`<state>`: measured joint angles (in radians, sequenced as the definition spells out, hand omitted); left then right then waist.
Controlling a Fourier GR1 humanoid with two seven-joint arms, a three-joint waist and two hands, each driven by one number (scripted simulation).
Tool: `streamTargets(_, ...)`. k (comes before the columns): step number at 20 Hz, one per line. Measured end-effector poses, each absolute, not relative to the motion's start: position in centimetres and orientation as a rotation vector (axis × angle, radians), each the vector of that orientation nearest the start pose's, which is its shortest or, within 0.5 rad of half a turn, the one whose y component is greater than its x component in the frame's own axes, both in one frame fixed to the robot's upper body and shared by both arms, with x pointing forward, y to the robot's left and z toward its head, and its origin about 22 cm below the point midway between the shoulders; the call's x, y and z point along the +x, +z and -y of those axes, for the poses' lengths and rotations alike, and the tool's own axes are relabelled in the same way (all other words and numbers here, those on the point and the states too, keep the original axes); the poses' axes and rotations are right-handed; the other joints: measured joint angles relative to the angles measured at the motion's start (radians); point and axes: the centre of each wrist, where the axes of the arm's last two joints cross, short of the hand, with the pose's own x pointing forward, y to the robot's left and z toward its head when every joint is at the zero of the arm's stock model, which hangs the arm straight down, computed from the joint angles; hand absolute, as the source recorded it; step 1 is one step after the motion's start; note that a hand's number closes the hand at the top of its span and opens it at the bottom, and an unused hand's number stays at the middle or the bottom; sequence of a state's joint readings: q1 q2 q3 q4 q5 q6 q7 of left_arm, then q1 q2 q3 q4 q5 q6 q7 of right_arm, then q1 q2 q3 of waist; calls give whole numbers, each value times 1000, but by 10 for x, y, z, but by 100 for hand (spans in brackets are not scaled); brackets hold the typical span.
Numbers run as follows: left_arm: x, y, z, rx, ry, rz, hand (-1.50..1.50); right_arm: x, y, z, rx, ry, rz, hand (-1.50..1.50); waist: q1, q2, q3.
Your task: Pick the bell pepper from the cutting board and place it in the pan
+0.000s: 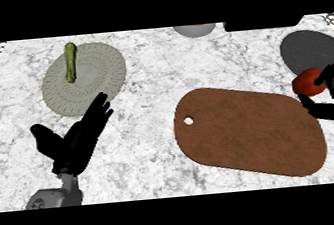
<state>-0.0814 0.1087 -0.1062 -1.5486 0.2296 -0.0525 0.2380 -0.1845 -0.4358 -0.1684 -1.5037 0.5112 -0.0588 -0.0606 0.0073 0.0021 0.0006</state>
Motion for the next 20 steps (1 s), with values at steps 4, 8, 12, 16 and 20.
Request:
streamTargets(4,263,16,-212,-235,-94,1364,0,314,74,365,-996,569,1634,150,8,2,0)
streamTargets(8,264,18,-212,-244,-106,1366,0,334,60,388,-1103,497,1630,150,18,6,1)
streamTargets(12,263,17,-213,-246,-114,1372,0,353,59,406,-1188,395,1627,150,31,11,2)
streamTargets(16,263,19,-210,-262,-127,1373,0,361,59,427,-1234,312,1624,150,45,17,4)
streamTargets(20,262,19,-205,-265,-135,1380,0,363,57,439,-1262,273,1626,150,60,25,5)
